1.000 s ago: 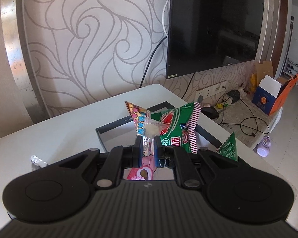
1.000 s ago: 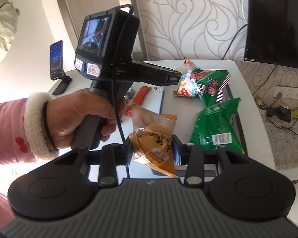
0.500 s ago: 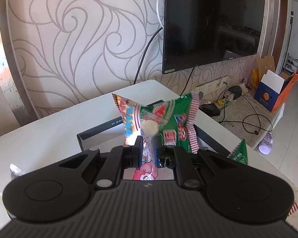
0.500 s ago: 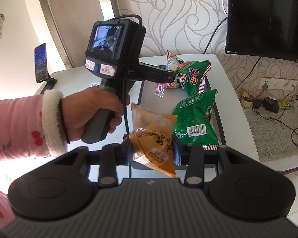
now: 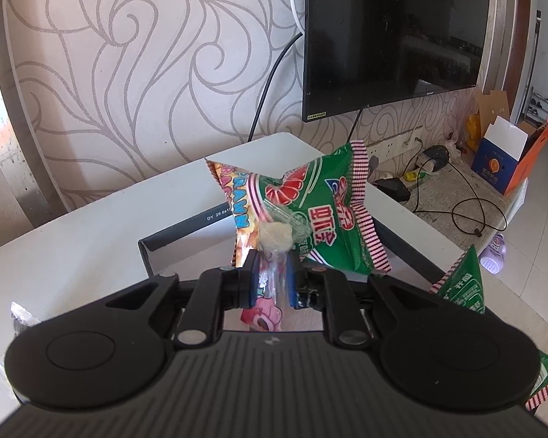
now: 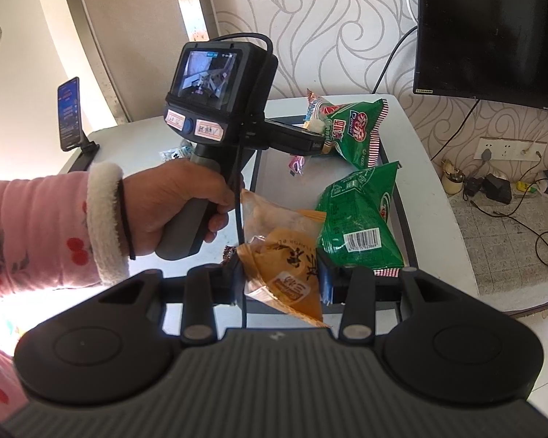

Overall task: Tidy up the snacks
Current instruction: 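Carry both snacks to the dark box and open left gripper over it, then lower the pastry bag into the dark box and open right gripper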

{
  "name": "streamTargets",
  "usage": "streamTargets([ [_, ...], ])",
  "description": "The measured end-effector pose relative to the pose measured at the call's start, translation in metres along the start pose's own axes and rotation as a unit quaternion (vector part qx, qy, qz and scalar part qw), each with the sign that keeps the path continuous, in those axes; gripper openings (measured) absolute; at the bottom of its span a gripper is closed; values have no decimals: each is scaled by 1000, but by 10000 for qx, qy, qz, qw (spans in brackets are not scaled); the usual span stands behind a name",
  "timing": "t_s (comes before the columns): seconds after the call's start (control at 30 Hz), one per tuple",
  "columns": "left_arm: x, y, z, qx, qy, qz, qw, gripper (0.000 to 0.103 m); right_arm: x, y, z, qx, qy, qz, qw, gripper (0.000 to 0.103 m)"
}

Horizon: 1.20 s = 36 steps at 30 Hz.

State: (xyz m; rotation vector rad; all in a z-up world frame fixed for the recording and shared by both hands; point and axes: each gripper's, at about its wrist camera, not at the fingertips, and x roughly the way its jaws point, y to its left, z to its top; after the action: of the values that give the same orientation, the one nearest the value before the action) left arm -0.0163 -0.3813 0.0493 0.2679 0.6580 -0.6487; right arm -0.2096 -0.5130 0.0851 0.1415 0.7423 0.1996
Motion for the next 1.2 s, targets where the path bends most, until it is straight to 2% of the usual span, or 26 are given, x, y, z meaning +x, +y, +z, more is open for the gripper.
streamTargets([
  [0.03,0,0,0,-2,6,19,10000,36,1,0,0,-8,7,12,10000,42],
  [0.07,-1,1,-1,-8,-7,33,10000,48,2,0,1,-17,13,19,10000,42],
  [0.1,-2,2,-1,-12,-25,37,10000,57,3,1,1,-25,20,25,10000,42],
  [0.3,-8,7,-2,-34,-81,29,10000,66,5,0,3,-45,28,42,10000,42],
  [0.63,-37,16,-6,-139,-243,-50,9996,68,13,1,5,-93,-6,10,10000,42],
  [0.8,-66,29,-11,-265,-423,14,9988,68,20,2,9,-190,-50,28,9998,42],
  [1.2,-125,74,-51,-527,-489,541,9959,69,60,6,29,-468,-17,96,9989,42],
])
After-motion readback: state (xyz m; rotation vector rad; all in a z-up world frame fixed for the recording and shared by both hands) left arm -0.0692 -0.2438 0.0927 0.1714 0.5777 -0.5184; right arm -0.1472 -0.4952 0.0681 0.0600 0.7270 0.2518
